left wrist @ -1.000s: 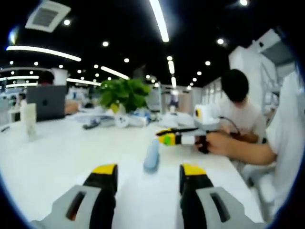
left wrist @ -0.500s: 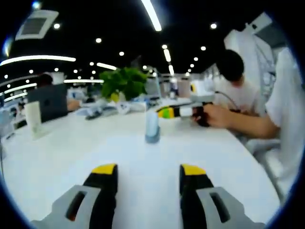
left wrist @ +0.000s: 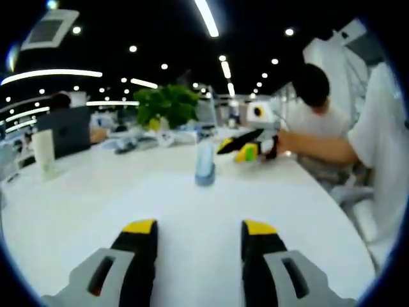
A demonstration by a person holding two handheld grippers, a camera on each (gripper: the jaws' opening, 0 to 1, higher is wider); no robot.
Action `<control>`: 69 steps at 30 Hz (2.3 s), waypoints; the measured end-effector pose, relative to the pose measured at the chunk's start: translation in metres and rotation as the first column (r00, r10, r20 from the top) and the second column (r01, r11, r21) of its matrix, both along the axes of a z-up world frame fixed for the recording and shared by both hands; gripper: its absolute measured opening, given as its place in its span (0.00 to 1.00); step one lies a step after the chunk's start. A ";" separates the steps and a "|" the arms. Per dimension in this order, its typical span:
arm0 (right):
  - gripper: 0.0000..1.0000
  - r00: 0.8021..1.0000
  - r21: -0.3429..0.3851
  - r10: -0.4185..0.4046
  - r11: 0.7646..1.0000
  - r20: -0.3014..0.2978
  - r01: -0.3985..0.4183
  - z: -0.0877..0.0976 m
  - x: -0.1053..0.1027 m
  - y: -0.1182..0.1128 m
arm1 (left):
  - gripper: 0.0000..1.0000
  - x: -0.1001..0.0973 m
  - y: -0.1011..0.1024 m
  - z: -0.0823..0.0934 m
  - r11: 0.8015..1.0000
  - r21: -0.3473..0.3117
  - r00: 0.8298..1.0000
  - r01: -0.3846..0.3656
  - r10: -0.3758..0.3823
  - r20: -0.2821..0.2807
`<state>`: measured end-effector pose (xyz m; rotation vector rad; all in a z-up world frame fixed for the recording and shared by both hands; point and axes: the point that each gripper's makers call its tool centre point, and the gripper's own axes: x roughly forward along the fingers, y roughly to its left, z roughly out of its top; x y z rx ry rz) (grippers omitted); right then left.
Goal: Pick up the paper insert the paper into the punch align the paper edges press the punch to punch holes
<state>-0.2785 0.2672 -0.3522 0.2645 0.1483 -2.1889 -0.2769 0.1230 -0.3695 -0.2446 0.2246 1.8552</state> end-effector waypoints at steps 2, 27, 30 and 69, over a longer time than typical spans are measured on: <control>0.38 0.999 0.008 0.050 0.999 0.004 -0.050 -0.001 -0.005 -0.006 | 0.53 0.001 0.000 0.000 1.000 0.001 1.000 0.001 -0.001 0.005; 0.23 0.935 0.061 0.354 0.933 0.037 -0.355 -0.016 -0.012 -0.041 | 0.54 -0.010 -0.001 -0.002 1.000 0.004 0.999 0.026 -0.026 0.027; 0.22 0.925 0.053 0.377 0.924 0.041 -0.379 -0.015 -0.005 -0.040 | 0.53 -0.011 -0.001 -0.003 1.000 0.002 0.999 0.023 -0.023 0.026; 0.39 0.971 -0.045 0.233 0.972 0.058 -0.230 0.000 0.024 -0.014 | 0.64 -0.008 0.002 0.010 0.997 0.065 0.998 0.032 -0.035 0.044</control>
